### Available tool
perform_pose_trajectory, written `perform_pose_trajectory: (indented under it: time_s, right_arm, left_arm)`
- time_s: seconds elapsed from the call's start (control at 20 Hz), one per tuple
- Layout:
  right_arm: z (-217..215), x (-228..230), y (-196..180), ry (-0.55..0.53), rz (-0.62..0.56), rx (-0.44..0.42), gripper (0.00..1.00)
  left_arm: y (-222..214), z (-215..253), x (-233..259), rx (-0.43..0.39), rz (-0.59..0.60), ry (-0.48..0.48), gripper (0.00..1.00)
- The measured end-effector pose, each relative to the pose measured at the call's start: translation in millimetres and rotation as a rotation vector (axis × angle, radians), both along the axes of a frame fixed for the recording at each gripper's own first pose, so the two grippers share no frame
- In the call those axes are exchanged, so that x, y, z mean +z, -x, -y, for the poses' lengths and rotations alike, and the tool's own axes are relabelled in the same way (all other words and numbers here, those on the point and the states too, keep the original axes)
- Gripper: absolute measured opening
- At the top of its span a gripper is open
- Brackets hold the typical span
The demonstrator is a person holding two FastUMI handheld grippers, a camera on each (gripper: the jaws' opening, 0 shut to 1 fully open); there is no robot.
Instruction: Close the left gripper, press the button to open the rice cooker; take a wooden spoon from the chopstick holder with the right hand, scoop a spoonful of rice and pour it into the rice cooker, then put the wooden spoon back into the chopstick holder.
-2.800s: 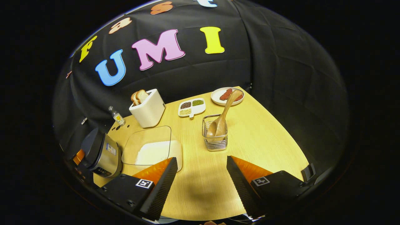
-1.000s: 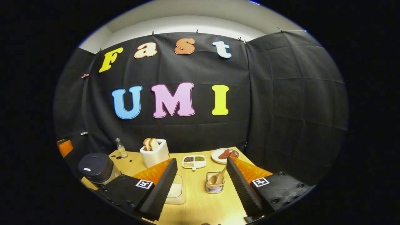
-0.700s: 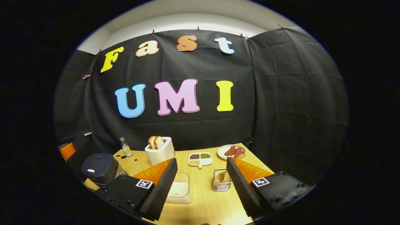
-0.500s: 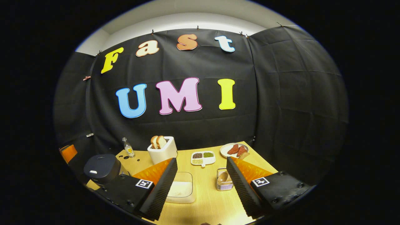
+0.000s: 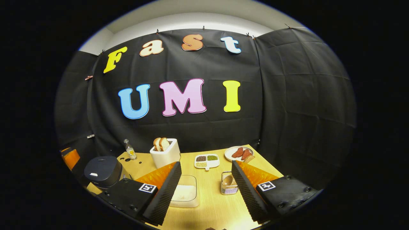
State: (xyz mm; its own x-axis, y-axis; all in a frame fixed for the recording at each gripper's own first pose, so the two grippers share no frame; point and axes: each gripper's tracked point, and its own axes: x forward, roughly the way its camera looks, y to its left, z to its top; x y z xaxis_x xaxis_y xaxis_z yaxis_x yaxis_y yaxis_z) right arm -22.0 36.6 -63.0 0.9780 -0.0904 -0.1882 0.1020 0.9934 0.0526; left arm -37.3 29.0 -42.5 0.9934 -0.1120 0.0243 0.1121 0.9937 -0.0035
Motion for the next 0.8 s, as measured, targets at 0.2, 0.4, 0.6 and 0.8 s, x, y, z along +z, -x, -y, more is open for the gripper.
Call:
perform_pose_trajectory:
  time_s: [0.2,0.4,0.6,0.8]
  right_arm:
    - [1,-6,1,-0.006,-0.018,-0.019,0.99]
    - [-2,-3,0,0.0,-0.027,-0.023,0.99]
    - [-1,13,0,0.03,-0.009,-0.026,0.99]
    - [4,29,-2,0.023,0.032,-0.014,0.99]
  left_arm:
    - [-2,-4,-11,0.0,-0.025,-0.01,0.95]
    - [-3,-10,-14,-0.004,-0.045,-0.001,0.95]
    - [-5,-7,0,-0.019,-0.036,-0.022,0.95]
    - [1,4,24,-0.006,0.001,-0.05,0.95]
